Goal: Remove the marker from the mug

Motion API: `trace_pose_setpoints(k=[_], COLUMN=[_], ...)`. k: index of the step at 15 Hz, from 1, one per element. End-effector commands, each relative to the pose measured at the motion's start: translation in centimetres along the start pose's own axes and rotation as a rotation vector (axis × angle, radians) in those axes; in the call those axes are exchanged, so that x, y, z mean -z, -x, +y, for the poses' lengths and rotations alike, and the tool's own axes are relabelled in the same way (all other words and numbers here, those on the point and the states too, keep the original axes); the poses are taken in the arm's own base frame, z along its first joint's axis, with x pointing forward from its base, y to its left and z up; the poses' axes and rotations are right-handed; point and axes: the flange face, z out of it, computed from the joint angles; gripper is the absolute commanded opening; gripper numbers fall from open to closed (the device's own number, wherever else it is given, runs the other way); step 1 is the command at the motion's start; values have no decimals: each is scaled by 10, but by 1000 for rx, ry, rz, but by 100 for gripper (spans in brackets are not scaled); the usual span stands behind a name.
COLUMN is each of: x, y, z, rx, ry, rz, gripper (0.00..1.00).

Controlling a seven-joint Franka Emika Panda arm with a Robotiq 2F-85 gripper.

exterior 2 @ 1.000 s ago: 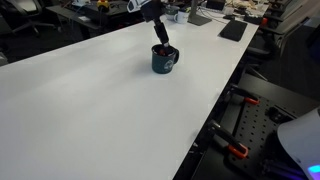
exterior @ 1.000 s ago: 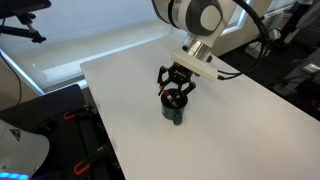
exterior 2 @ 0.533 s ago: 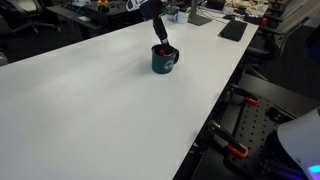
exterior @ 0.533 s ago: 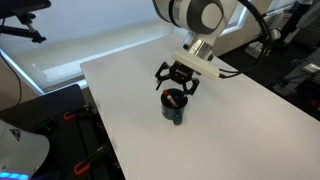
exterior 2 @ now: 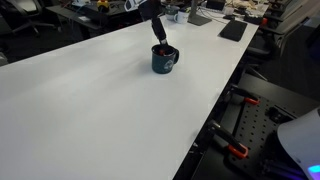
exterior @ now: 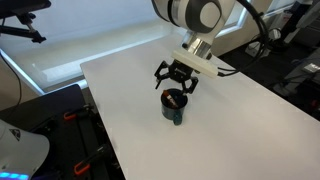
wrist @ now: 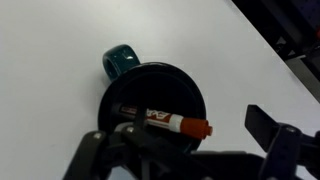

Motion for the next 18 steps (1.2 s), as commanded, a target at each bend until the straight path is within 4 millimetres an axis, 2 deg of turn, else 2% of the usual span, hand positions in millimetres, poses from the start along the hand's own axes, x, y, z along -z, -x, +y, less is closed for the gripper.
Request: trace_pose_setpoints(k=[1, 4, 6, 7, 9, 14, 17, 18], x=[5, 4, 3, 2, 1, -2, -2, -2], y=[-7, -10, -11, -11, -11, -11, -10, -10], z=[-2, -3, -4, -5, -5, -4, -4, -4], rx=[18, 27, 34, 35, 39, 36, 34, 32], ry=[13, 15, 16, 16, 13, 8, 7, 5], rz=[-26, -29, -29, -29, -27, -28, -28, -27], gripper=[100, 100, 94, 73, 68, 31, 27, 31])
